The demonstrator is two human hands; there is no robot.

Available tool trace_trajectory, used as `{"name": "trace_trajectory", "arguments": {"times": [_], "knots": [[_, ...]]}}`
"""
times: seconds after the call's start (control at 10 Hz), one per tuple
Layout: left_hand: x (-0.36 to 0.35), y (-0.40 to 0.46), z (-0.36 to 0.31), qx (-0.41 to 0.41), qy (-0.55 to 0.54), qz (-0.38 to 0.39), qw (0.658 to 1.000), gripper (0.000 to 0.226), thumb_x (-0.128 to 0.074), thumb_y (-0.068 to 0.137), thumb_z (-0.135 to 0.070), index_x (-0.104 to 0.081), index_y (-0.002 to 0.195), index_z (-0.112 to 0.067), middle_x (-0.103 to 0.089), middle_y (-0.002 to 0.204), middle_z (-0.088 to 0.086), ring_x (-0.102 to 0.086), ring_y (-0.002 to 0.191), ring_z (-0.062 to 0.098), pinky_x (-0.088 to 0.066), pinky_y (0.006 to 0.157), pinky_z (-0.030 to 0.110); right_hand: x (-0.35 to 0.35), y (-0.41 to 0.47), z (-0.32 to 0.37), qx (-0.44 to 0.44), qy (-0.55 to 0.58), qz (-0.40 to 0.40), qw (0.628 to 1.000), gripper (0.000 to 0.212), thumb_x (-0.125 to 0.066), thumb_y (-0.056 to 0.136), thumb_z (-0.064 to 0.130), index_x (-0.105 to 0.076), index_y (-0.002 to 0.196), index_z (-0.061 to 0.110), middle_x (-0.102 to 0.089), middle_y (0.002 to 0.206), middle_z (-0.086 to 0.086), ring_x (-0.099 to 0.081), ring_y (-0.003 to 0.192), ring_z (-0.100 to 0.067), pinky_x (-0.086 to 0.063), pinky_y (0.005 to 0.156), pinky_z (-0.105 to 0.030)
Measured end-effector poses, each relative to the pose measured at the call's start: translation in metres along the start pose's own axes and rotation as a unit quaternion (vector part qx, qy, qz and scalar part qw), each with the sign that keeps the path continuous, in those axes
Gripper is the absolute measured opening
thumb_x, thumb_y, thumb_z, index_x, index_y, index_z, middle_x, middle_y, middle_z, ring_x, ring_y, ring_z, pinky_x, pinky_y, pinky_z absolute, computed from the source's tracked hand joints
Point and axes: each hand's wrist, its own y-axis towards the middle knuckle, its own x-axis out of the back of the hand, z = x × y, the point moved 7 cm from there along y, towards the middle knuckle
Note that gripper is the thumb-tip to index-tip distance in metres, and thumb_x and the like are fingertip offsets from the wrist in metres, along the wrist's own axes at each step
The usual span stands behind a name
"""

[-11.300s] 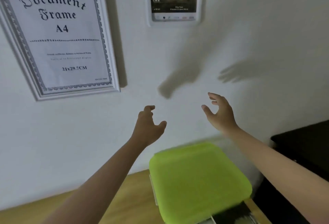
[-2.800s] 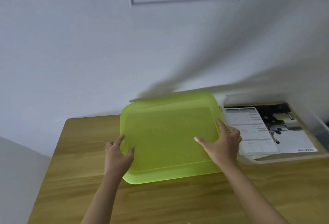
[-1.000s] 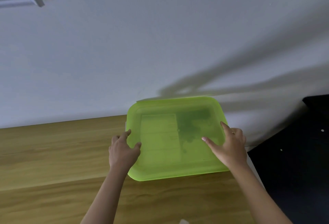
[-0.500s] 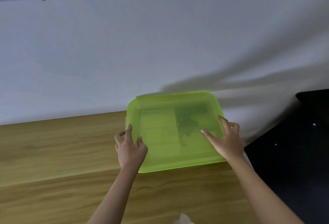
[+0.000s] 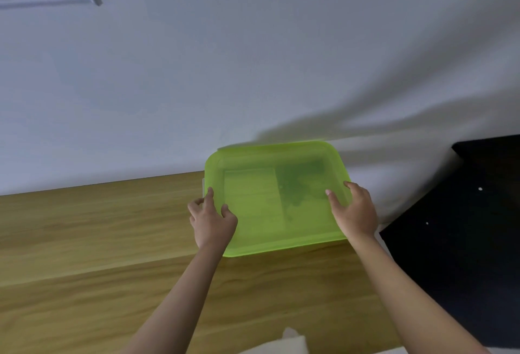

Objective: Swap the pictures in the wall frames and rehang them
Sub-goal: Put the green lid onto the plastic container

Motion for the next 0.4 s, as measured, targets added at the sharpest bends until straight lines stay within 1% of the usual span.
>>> {"name": "trace_trajectory", "arguments": {"times": [0.1,0.2,0.3,0.4], "knots": [[0.003,0.002,0.002,0.009,-0.004,0.019,1.0,0.057,-0.051,0.089,-0.021,-0.033,0.143,-0.022,-0.029,0.136,0.013,-0.04,0.12,0.036,-0.037,0.098,0.044,-0.004,-0.004,0.002,-0.015,-0.01,0.015,1.0,0.055,-0.058,0.084,0.051,-0.052,0.128,0.017,-0.05,0.135,-0.009,-0.052,0.118,-0.036,-0.043,0.096,-0.05],[0.01,0.006,0.007,0.018,-0.027,0.025,0.999,0.057,-0.053,0.089,-0.025,-0.034,0.142,-0.02,-0.028,0.137,0.016,-0.041,0.121,0.037,-0.037,0.1,0.046,0.005,-0.006,0.004,-0.022,-0.002,-0.029,0.999,0.061,-0.054,0.083,0.054,-0.055,0.127,0.012,-0.05,0.135,-0.018,-0.046,0.124,-0.038,-0.034,0.104,-0.054],[0.032,0.009,0.024,0.053,-0.074,-0.013,0.996,0.057,-0.055,0.088,-0.026,-0.037,0.141,-0.016,-0.029,0.138,0.022,-0.042,0.121,0.04,-0.037,0.101,0.047,0.046,-0.005,0.034,0.021,0.124,-0.144,0.982,0.059,-0.046,0.081,0.049,-0.062,0.113,0.002,-0.062,0.114,-0.022,-0.055,0.111,-0.039,-0.04,0.096,-0.045],[0.076,-0.012,0.068,0.109,-0.105,-0.085,0.985,0.056,-0.059,0.086,-0.019,-0.041,0.138,-0.009,-0.034,0.134,0.031,-0.036,0.125,0.041,-0.032,0.105,0.049,0.114,-0.01,0.058,0.059,0.254,-0.307,0.915,0.04,-0.053,0.084,0.032,-0.064,0.107,0.001,-0.064,0.103,-0.016,-0.06,0.098,-0.032,-0.043,0.09,-0.034]]}}
